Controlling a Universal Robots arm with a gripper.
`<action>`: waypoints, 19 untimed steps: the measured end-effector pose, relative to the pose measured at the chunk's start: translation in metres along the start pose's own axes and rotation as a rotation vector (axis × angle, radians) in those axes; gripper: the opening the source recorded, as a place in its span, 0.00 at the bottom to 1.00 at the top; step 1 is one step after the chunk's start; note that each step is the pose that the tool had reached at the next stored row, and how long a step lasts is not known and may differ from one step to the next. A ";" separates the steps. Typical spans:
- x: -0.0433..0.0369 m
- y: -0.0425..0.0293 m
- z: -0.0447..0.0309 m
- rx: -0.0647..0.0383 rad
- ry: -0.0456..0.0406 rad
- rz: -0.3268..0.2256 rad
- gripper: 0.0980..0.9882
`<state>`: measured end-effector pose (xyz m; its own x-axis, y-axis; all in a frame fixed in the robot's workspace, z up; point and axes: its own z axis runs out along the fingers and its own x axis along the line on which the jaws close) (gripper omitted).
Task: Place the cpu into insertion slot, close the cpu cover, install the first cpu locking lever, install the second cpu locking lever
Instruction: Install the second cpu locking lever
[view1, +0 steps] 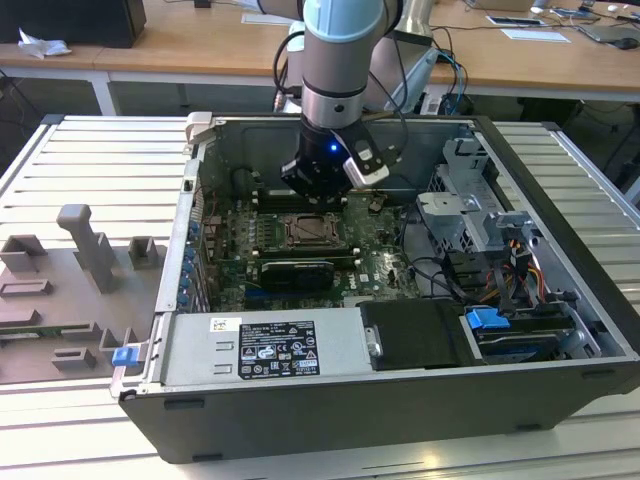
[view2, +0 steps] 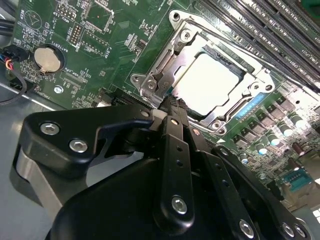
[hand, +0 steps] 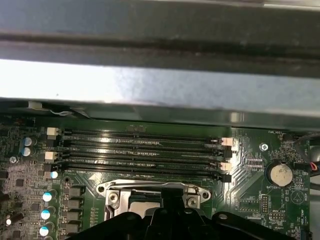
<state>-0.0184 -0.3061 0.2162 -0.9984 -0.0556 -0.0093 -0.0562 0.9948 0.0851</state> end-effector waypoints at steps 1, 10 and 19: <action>0.0000 -0.0005 0.0000 0.000 0.0000 0.000 0.01; -0.0002 0.0008 -0.0240 0.000 0.0009 0.000 0.01; 0.0011 -0.0180 -0.0247 0.003 0.0042 0.000 0.01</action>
<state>-0.0187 -0.3262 0.2393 -0.9984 -0.0556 -0.0051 -0.0558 0.9950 0.0825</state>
